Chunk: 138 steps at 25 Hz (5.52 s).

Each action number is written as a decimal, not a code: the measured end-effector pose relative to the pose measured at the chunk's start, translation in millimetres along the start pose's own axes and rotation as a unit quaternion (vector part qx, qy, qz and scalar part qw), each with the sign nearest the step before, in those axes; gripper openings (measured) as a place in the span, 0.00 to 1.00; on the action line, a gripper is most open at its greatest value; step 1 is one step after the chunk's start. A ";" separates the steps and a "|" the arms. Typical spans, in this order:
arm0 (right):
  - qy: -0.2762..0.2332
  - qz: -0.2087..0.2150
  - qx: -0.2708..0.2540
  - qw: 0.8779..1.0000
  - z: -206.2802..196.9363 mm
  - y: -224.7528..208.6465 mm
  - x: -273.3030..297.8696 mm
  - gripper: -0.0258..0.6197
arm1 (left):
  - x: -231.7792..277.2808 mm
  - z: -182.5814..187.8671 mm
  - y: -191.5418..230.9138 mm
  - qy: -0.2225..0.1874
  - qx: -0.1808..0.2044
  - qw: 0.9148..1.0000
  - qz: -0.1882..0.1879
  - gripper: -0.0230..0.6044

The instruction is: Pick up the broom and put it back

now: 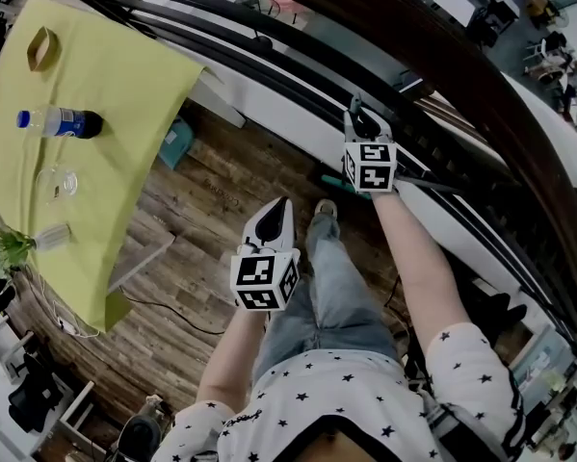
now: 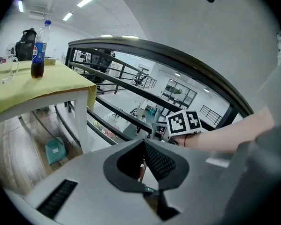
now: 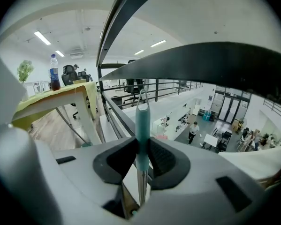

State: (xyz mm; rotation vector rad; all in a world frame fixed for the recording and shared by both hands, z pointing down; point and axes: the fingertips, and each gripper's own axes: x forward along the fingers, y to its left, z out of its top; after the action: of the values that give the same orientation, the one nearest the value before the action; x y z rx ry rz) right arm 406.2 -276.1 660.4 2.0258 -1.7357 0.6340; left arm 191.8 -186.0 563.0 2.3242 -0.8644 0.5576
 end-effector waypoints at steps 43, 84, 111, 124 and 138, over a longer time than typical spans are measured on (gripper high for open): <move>-0.062 -0.029 0.006 0.998 -19.9 85.0 -211.1 0.16 | -171.0 -27.3 -16.9 -0.061 0.009 0.998 -0.004 0.05; -0.026 0.187 -0.146 0.971 -1.2 348.4 -113.5 0.16 | -268.8 -55.9 157.9 -0.110 -0.110 0.973 0.172 0.05; -0.001 0.269 -0.228 0.936 -4.3 455.6 -18.3 0.16 | -246.0 -77.7 228.3 -0.086 -0.157 0.962 0.208 0.05; -0.002 0.288 -0.238 0.928 3.7 481.8 9.2 0.16 | -232.6 -91.9 234.2 -0.063 -0.169 0.963 0.202 0.05; -0.018 0.292 -0.240 0.926 7.3 498.3 20.6 0.17 | -227.7 -97.5 243.5 -0.056 -0.180 0.961 0.204 0.05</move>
State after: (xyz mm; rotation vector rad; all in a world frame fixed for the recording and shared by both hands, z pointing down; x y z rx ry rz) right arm -83.1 -372.3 669.3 1.1941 -2.2623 0.2822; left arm -153.2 -170.8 600.3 1.8680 -1.3913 0.3935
